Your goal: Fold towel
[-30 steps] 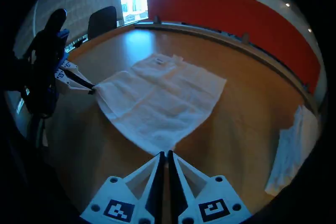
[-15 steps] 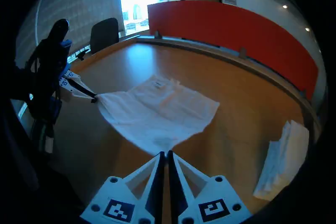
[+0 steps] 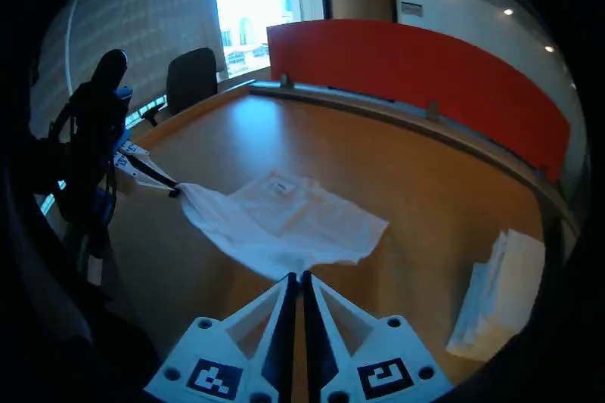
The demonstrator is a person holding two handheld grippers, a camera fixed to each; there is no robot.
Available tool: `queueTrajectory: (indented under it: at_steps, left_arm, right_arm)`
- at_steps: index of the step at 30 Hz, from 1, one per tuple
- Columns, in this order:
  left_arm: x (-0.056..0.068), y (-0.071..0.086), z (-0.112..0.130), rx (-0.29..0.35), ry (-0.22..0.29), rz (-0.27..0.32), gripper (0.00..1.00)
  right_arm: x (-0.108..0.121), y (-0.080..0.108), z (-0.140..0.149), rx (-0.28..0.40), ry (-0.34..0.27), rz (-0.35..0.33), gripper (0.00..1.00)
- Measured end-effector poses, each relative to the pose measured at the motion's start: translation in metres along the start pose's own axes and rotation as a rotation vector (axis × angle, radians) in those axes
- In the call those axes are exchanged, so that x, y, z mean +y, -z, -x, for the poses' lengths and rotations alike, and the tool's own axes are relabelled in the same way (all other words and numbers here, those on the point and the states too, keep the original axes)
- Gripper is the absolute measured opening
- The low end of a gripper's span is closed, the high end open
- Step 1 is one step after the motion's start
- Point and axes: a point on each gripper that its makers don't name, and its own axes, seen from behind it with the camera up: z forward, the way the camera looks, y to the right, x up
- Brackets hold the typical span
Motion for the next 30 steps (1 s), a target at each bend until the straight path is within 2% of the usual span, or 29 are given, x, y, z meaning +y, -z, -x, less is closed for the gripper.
queueTrajectory:
  at_steps: [11,21,30]
  left_arm:
    - [0.012,0.018,0.004,-0.014,0.023,0.014,0.16]
    - [0.017,0.017,0.009,-0.020,0.049,0.020,0.16]
    - [0.012,0.006,0.005,-0.026,0.078,0.017,0.16]
  right_arm:
    - [-0.003,0.013,-0.004,-0.008,-0.002,-0.010,0.06]
    - [-0.003,0.011,-0.002,-0.016,0.000,-0.012,0.06]
    - [0.003,0.001,0.002,-0.024,-0.011,-0.010,0.06]
